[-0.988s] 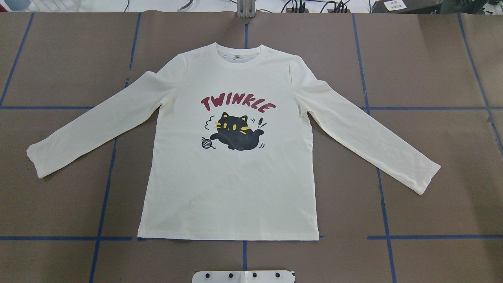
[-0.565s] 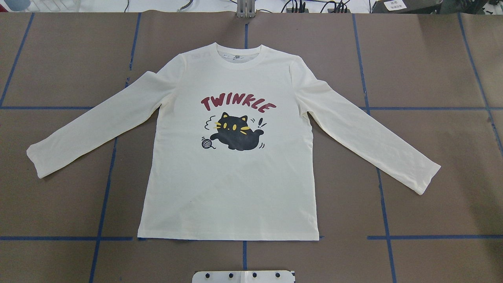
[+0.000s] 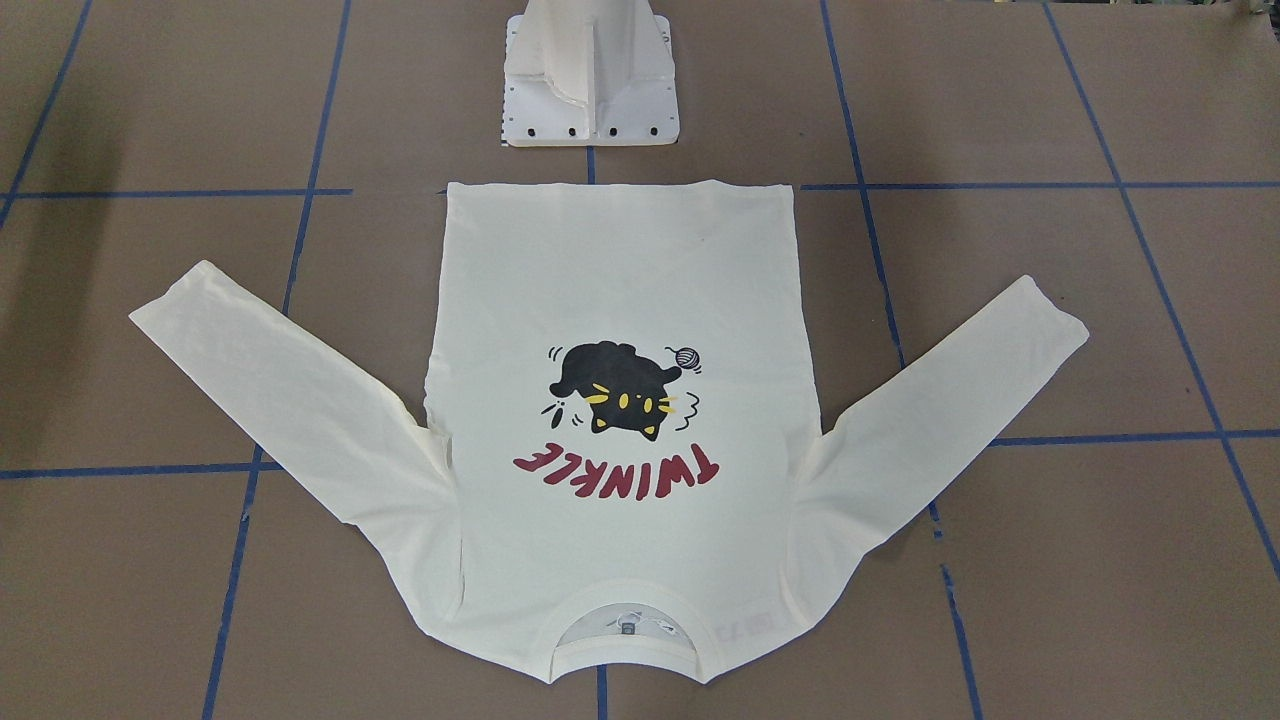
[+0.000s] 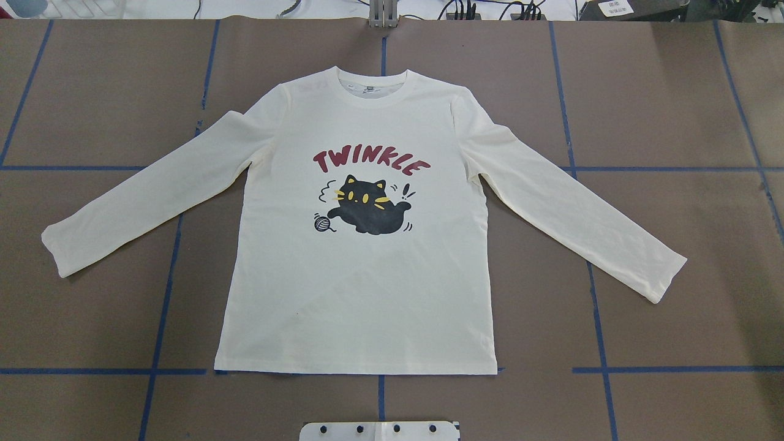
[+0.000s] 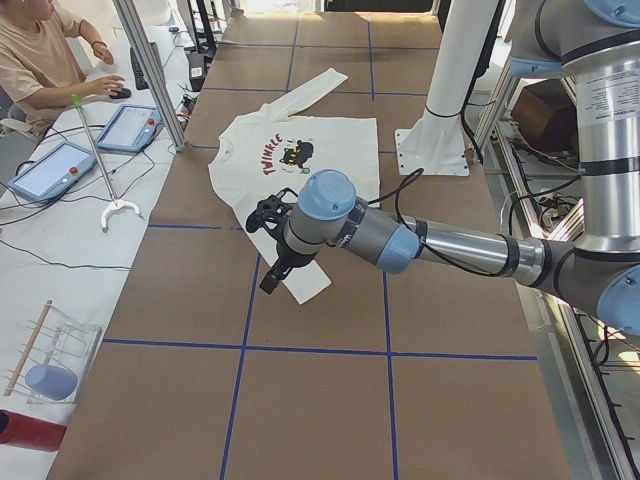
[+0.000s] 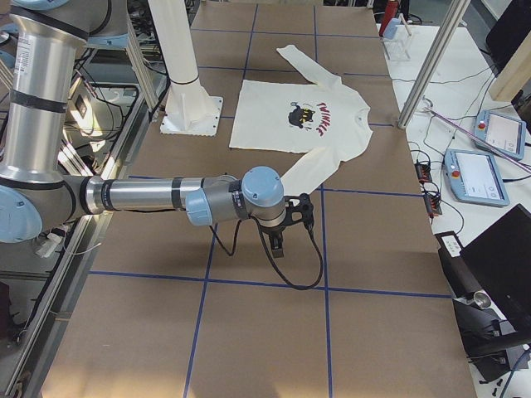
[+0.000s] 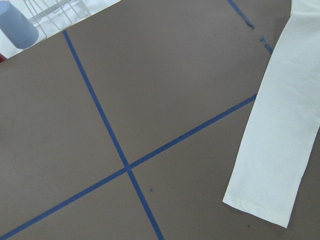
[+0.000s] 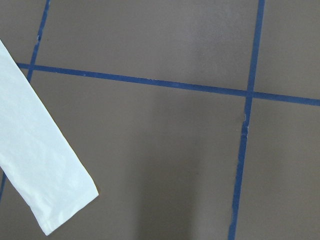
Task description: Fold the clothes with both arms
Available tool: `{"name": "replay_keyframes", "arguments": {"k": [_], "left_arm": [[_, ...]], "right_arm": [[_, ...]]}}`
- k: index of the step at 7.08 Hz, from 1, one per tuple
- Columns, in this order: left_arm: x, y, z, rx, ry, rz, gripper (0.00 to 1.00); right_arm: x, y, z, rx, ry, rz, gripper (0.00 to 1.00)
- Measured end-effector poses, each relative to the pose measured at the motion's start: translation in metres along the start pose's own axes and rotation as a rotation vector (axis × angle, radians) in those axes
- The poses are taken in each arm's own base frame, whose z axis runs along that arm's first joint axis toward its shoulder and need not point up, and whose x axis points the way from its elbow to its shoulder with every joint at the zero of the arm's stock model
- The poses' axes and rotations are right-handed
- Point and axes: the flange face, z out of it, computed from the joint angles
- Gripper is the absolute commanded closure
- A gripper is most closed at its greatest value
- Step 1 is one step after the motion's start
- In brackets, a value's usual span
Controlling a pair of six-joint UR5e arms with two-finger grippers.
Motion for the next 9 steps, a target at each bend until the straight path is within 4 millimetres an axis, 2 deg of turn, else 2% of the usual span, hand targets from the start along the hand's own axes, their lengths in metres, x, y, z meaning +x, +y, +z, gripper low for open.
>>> {"name": "replay_keyframes", "arguments": {"k": [2,5,6,7,9], "left_arm": [[0.001,0.000,0.000,0.005,0.009,0.005,0.00],[0.003,-0.001,-0.001,0.008,0.010,0.010,0.00],[0.003,-0.002,-0.001,0.008,0.010,0.010,0.00],[0.003,-0.002,-0.001,0.008,0.010,0.010,0.00],[0.003,-0.002,-0.001,0.008,0.010,0.012,0.00]], "right_arm": [[-0.033,0.013,0.027,0.074,-0.008,0.094,0.00],[-0.109,0.032,0.115,0.157,-0.010,0.189,0.23],[-0.120,0.043,0.143,0.174,-0.007,0.195,0.30],[-0.122,0.052,0.161,0.180,-0.006,0.188,0.32],[-0.121,0.063,0.183,0.172,0.008,0.173,0.34]]}}
